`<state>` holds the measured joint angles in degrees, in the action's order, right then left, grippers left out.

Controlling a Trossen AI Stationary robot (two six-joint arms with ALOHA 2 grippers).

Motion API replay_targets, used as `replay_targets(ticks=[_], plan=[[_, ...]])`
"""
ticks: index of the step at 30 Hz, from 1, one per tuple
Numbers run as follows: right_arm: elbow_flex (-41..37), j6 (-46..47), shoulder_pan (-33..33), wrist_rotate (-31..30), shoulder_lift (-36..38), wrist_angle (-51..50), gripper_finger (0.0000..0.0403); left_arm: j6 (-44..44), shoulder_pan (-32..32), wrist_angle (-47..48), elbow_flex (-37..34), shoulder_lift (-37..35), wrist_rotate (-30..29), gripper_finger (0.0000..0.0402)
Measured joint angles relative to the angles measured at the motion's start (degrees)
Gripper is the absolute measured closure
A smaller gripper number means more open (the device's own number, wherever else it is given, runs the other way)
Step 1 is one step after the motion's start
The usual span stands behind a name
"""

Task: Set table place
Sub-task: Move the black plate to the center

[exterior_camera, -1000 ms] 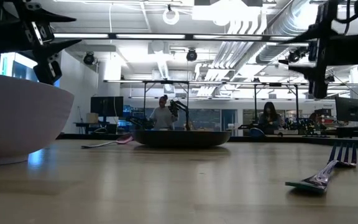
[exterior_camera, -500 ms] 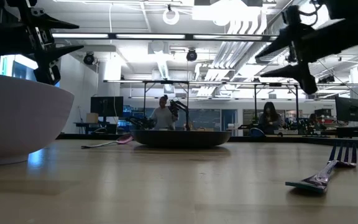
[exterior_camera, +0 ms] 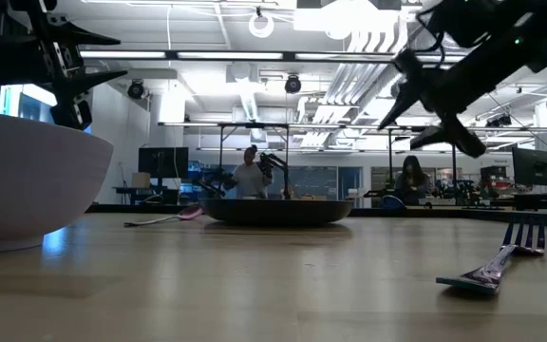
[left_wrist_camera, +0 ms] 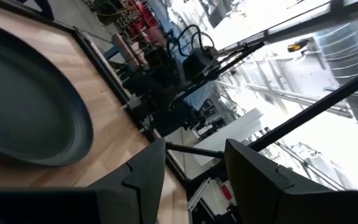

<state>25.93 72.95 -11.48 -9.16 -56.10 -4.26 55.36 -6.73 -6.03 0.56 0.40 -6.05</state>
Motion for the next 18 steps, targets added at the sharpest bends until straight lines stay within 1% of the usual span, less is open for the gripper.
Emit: replay_targets(ticks=[3,7,10,14,18], plan=[[0.00,1.61,-1.24,0.12,-2.66,0.86,0.0203,-0.01,-0.01,0.86,0.00,0.00,-0.29,0.0245],[1.05,1.58,-2.52,0.52,-6.54,2.26,0.0205,-0.01,0.00,2.25,0.00,0.00,-1.03,0.0245],[4.82,-0.92,-3.47,1.32,-10.68,-0.65,0.0214,-0.01,-0.01,3.14,0.02,-0.02,-1.76,0.0245],[11.14,-5.84,-5.66,2.80,-17.42,-6.28,0.0237,-0.69,-0.01,3.08,0.02,-0.02,-2.59,0.0245],[15.34,-9.94,-8.51,6.43,-23.21,-8.78,0.0253,-0.85,0.01,3.02,0.02,-0.02,-2.59,0.0245]])
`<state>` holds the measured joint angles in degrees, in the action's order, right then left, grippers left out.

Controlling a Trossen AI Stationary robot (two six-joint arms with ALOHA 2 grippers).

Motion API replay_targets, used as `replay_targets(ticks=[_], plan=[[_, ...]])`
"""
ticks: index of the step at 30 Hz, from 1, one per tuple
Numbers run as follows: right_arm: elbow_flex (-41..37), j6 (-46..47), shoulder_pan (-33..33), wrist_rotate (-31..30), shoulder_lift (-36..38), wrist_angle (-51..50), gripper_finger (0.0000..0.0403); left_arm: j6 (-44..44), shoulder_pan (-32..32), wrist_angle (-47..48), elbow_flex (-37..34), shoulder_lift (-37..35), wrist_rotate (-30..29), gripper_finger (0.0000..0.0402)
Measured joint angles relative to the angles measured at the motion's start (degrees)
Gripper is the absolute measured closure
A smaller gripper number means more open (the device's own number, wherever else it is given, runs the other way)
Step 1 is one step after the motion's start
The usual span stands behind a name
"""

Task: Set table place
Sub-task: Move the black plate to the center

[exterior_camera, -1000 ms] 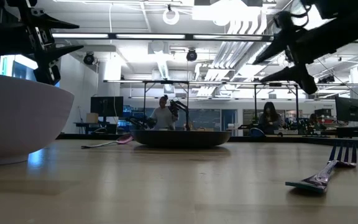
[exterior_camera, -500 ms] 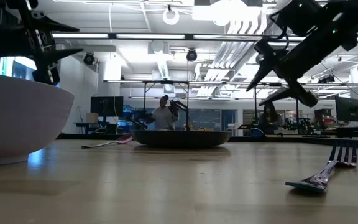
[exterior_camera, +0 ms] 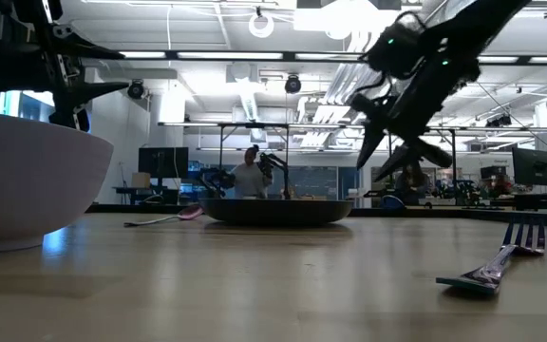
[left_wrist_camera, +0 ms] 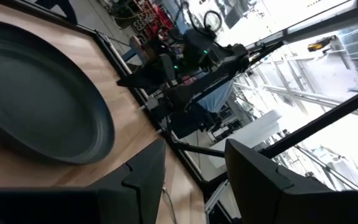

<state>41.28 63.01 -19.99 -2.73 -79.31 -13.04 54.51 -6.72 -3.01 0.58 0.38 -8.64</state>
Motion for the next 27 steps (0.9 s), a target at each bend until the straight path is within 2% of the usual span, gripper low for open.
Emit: replay_targets(ticks=[6,12,27], plan=[[3.86,-2.77,-2.24,3.53,-6.15,0.87,0.0245,-0.01,-0.02,-0.02,0.00,0.00,0.00,0.0245],[4.59,-3.24,-3.71,6.27,-10.13,0.56,0.0240,-0.01,-0.01,0.00,0.00,0.00,0.00,0.0245],[4.57,-5.02,-4.75,6.68,-10.47,1.79,0.0240,-0.23,-0.01,0.09,0.00,0.00,-1.07,0.0245]])
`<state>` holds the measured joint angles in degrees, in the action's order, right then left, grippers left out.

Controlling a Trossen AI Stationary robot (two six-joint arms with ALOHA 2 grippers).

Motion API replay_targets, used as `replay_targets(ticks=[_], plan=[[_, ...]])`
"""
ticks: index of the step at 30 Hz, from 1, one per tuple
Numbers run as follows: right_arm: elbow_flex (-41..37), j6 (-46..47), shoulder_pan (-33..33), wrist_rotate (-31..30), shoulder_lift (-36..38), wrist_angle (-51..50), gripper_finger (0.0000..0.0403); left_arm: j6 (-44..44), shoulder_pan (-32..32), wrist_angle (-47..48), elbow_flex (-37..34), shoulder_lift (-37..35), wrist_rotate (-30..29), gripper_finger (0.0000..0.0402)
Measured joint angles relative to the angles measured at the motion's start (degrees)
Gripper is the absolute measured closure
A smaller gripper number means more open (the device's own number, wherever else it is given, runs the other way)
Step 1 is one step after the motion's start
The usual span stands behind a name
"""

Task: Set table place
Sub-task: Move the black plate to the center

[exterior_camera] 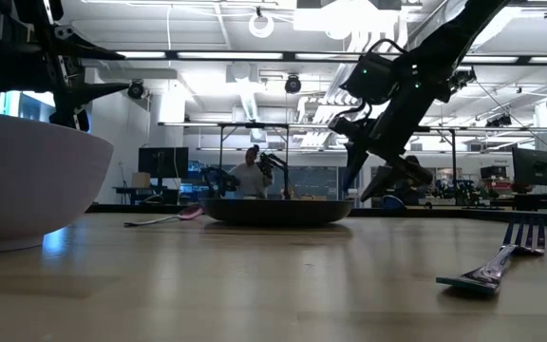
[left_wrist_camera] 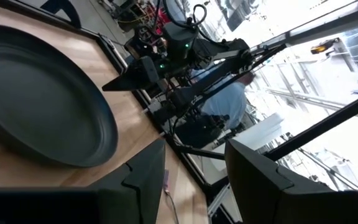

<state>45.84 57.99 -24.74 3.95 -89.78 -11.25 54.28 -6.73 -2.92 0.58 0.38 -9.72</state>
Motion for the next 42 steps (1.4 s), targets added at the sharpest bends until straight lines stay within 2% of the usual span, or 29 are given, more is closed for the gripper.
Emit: replay_targets(ticks=[4,12,20,26,35,42], plan=[[0.00,-0.74,0.01,1.39,0.04,0.34,0.0240,-0.02,0.01,0.13,0.00,0.00,0.42,0.0245],[-0.02,-2.18,0.04,3.43,0.04,-0.01,0.0240,1.14,0.01,1.53,0.00,0.04,6.39,0.0245],[-0.05,-4.32,0.01,3.54,1.76,-3.92,0.0240,1.41,0.01,1.46,0.00,0.04,6.75,0.0245],[-0.07,-6.63,0.04,1.98,7.74,-9.93,0.0240,1.51,0.01,1.46,0.00,0.02,6.75,0.0245],[-0.07,-14.63,2.05,0.39,19.46,-10.85,0.0240,1.55,0.01,1.46,0.00,0.02,7.80,0.0245],[-0.07,-19.47,6.73,-6.29,26.09,-13.73,0.0240,1.78,-0.01,1.45,0.00,0.02,9.75,0.0245]])
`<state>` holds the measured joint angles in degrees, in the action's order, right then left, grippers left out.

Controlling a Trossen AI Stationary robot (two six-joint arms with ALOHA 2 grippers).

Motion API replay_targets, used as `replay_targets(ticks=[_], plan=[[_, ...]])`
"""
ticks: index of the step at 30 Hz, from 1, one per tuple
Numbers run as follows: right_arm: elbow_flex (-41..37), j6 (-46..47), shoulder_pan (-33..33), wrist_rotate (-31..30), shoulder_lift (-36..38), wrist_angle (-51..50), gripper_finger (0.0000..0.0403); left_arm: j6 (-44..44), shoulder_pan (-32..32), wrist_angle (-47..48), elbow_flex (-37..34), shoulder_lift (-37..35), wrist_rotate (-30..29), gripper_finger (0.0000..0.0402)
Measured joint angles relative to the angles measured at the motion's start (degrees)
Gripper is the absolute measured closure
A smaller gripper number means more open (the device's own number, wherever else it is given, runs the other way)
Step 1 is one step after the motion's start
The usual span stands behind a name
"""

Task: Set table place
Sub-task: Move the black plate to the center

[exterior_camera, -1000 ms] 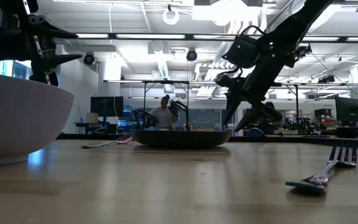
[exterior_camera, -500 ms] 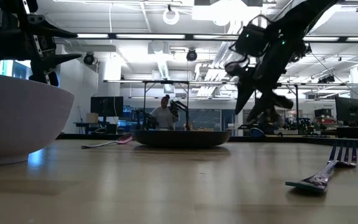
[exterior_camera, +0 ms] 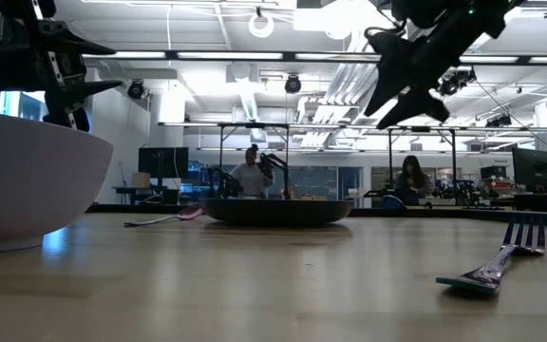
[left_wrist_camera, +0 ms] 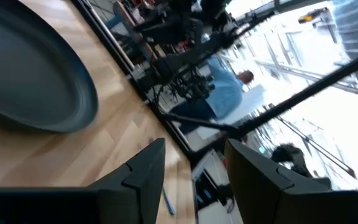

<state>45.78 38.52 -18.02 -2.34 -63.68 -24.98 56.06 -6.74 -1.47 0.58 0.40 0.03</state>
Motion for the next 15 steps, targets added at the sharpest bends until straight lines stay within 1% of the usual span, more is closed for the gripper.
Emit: replay_targets(ticks=[3,6,11,15], plan=[[-0.10,-1.71,2.22,-1.57,1.83,-1.25,0.0240,1.45,0.02,0.35,0.00,0.00,3.96,0.0245],[-1.42,-4.75,5.25,-1.66,3.99,1.56,0.0240,2.74,0.02,2.97,1.39,0.02,6.87,0.0245],[-6.04,-8.90,11.09,-1.75,8.16,14.24,0.0240,1.00,0.01,14.90,7.19,0.11,7.44,0.0245],[-10.55,-8.63,13.44,-3.24,10.54,21.45,0.0240,-1.34,0.02,23.92,12.35,0.13,6.01,0.0245]])
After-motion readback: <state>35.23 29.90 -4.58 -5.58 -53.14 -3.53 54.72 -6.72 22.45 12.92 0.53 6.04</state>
